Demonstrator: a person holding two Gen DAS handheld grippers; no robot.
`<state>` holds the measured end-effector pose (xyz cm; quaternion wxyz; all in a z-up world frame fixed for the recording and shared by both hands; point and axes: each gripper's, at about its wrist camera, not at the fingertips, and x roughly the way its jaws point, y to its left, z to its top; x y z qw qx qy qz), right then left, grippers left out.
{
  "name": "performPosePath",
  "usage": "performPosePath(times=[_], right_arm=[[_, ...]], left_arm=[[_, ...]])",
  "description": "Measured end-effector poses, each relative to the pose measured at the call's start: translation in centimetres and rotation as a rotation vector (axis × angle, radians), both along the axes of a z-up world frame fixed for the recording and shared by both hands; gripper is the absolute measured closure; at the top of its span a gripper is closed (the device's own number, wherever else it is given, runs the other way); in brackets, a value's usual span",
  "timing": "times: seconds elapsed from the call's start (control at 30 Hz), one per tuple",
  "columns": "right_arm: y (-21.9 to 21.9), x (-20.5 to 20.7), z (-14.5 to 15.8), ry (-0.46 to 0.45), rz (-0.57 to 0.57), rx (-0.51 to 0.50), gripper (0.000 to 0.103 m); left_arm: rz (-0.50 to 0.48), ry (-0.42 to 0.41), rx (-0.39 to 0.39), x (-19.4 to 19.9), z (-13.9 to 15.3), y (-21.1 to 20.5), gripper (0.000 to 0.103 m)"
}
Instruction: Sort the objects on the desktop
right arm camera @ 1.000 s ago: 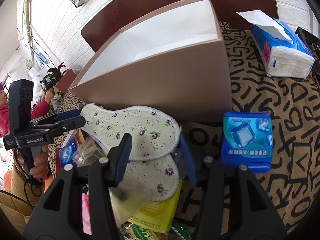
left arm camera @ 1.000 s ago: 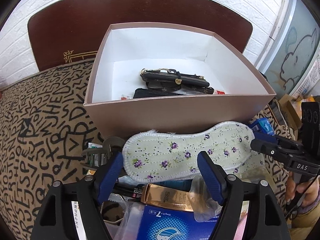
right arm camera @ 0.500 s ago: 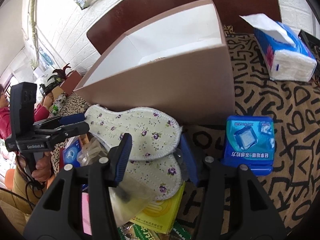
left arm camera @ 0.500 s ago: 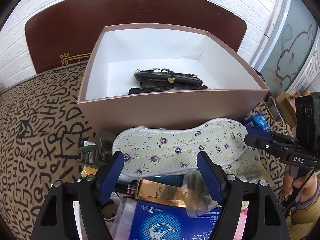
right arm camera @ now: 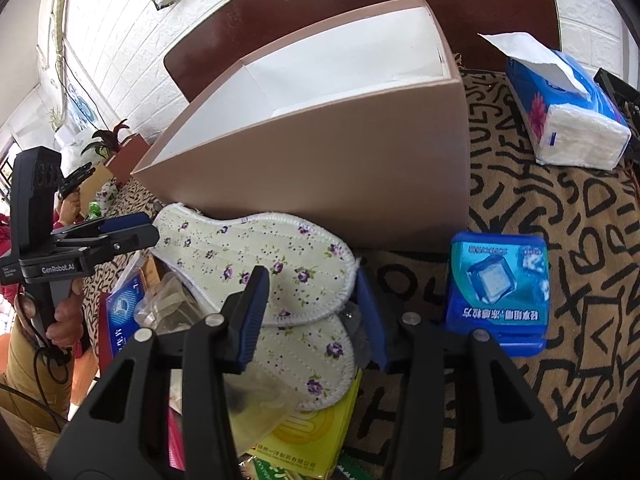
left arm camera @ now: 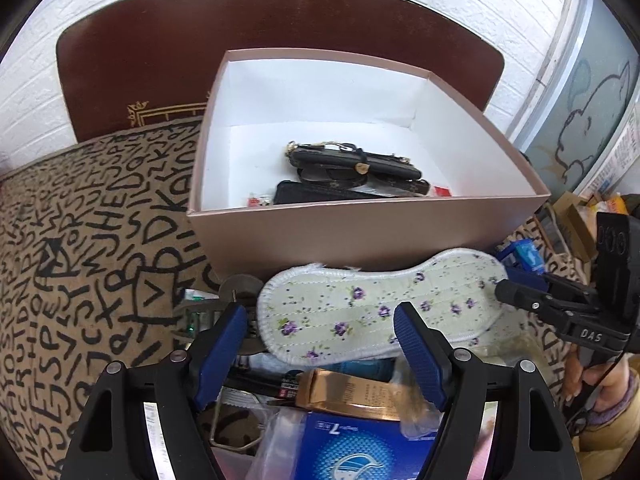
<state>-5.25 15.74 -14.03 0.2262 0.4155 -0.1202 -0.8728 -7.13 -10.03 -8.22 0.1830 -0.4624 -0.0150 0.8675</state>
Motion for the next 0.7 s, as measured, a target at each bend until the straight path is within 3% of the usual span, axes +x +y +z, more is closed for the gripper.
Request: performPosePath(times=[0.17, 0.4, 0.53, 0.57, 0.63, 0.7], right_arm=[[0.2, 0.2, 0.3, 0.014, -0.008, 0.0, 0.056], [1.2, 0.4, 0.7, 0.035, -0.041, -0.006, 0.059], [1.5, 0.6, 0.2, 0.023, -0.046, 0.011, 0.059], [1.5, 0.5, 0.0, 0.015, -0.048, 0.014, 0.059], [1.5, 0.5, -0.3, 0.004, -0.05, 0.013, 0.059], [1.4, 0.4, -0.6, -0.008, -0.044, -0.001, 0.061]], left_arm=[[-0.025, -0.014, 0.011, 0.0, 0.0, 0.7, 0.024], [-0.049, -0.043, 0.089, 0.4, -0.2, 1.0, 0.025], [-0.061, -0.042, 0.064, 0.7, -0.5, 1.6, 0.025], [-0.058, -0.043, 0.055, 0.7, -0.7, 1.7, 0.027], [-0.036, -0.033, -0.014, 0.6, -1.0, 2.1, 0.047], [-0.034, -0.024, -0.052, 0.7, -1.0, 2.2, 0.048]])
